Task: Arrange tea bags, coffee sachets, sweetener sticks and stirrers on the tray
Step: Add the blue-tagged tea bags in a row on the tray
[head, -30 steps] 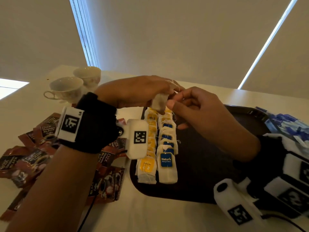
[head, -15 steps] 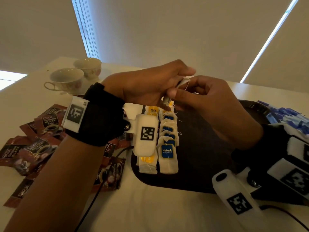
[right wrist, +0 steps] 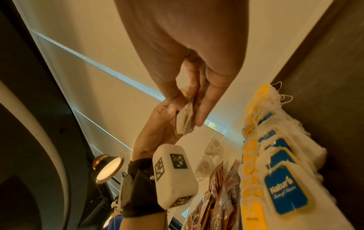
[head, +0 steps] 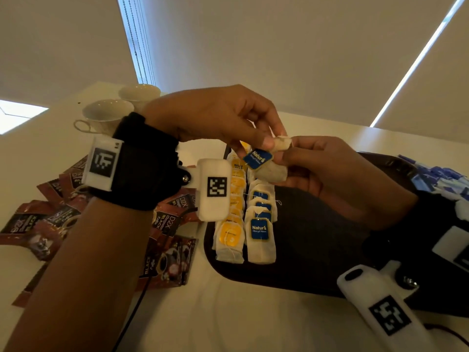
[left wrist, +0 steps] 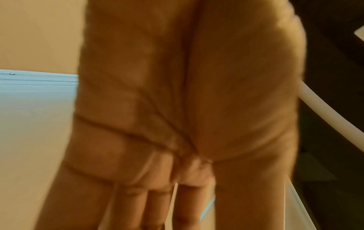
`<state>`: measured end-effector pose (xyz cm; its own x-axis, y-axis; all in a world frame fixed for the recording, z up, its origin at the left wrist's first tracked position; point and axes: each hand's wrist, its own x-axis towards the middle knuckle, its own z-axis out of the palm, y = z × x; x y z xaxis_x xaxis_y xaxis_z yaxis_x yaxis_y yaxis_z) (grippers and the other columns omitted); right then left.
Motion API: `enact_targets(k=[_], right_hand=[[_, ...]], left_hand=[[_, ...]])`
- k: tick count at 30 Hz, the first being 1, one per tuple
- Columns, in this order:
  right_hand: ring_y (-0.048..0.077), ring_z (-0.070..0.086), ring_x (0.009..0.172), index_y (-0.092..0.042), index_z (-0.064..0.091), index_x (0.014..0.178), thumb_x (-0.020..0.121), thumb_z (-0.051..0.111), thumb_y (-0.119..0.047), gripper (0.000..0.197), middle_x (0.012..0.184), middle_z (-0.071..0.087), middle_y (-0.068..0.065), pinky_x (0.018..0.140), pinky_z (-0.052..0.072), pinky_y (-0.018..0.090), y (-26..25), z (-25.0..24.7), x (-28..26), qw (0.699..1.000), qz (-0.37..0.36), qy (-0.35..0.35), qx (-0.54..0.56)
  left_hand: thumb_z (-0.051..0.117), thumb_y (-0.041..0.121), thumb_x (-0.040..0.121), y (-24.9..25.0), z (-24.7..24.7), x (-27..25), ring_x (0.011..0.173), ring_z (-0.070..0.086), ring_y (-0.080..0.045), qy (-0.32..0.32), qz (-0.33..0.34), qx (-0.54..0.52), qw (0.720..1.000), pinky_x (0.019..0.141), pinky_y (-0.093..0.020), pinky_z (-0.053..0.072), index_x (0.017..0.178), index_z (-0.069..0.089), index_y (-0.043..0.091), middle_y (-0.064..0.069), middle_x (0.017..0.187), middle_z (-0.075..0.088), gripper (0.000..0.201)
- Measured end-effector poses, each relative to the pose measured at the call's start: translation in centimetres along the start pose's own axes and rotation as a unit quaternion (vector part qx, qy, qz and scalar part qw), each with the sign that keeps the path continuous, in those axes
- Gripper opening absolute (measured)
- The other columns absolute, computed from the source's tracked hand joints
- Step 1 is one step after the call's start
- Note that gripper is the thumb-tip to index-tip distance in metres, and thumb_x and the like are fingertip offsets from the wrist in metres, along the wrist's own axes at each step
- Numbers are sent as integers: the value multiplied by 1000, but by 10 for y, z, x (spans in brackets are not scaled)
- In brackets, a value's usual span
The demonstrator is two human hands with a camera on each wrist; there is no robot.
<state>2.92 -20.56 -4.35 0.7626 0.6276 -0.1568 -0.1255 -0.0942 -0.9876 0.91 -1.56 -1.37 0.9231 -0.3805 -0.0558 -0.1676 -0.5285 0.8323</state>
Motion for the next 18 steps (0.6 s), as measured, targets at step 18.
enact_targets(k=[18], right_hand=[[13,71,76,-7,62,95,92,53,-13,12,92,70,7,58,54,18,0,0,-2,995,-28,94,10]], left_hand=[[74,19,64,1,-1,3,73,69,-16,13,-99,-30,995,56,-22,54,112,55,16,-8,80,72,51]])
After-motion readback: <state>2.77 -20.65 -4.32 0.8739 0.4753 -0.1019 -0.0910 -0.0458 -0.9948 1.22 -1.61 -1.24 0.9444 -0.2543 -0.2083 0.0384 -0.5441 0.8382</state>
